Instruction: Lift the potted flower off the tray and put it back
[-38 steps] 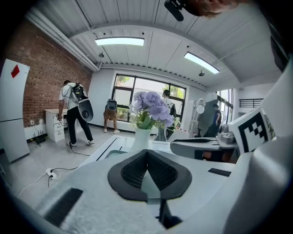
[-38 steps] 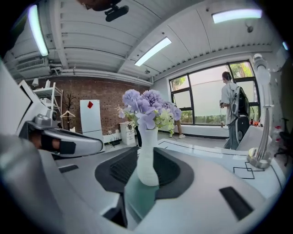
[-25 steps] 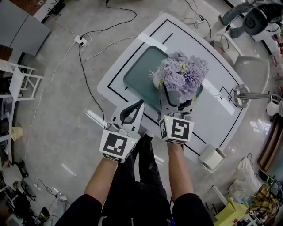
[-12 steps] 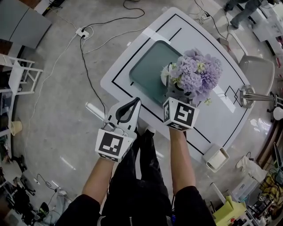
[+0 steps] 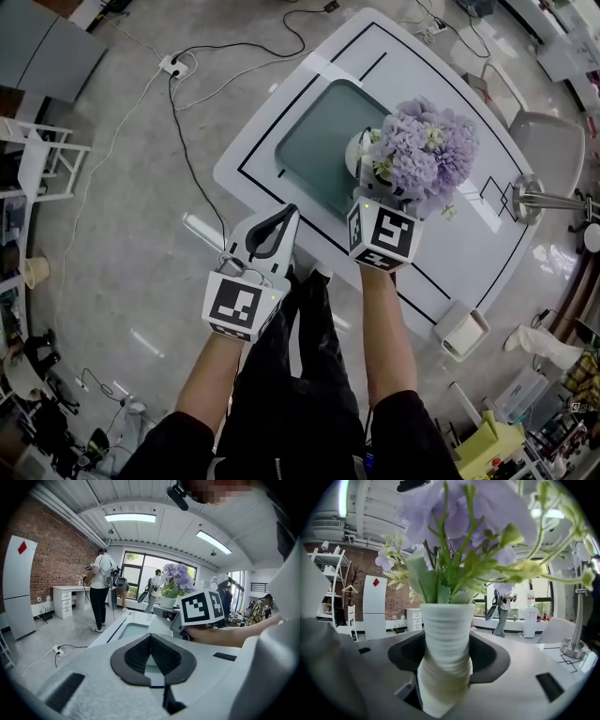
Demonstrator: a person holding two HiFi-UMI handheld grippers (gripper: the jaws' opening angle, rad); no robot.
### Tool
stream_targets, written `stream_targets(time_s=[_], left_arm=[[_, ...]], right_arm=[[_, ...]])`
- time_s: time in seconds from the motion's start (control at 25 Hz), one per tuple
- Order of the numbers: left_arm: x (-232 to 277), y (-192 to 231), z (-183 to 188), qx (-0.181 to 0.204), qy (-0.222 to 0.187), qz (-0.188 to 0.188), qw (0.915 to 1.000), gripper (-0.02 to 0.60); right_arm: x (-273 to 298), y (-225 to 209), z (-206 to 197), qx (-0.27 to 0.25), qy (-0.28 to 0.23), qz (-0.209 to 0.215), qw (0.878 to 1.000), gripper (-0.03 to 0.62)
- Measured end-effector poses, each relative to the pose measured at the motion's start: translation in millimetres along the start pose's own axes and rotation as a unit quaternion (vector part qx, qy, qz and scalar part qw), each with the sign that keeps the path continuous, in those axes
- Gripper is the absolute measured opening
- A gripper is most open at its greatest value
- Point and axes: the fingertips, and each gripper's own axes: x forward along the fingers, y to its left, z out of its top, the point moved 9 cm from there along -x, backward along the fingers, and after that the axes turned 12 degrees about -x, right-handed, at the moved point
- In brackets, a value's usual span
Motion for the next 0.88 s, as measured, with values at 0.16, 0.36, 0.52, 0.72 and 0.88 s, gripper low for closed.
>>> stream_targets(time_s=[0.16,0.36,0.52,0.72,0.88], left_arm=[[-1,1,0,0.003,0.001,0.001,1.0000,0.006],[0,1,2,0.007,0.002,-0.003,1.0000,0.006],[0,2,3,0.008,0.005,-0.001,1.0000,0.006],[7,-3,0,0.011,0.009,-0.004,0.9999,0.006],[10,-7,1,0.014,0.011,-0.009,0.9998,0.006]], right_arm=[[0,-1,0,0.003,0.002,0.005,1.000,0.264],[0,-2,1,0.001,0.001,0.008,1.000,0.262],[-1,-2,2,0.004,0.001,0.014,1.000,0.262],[-3,-11,-1,0.006,0.000,0.011,1.000,0.262],[-7,-17,3,0.006,-0.007,0.007,1.000,0.261]])
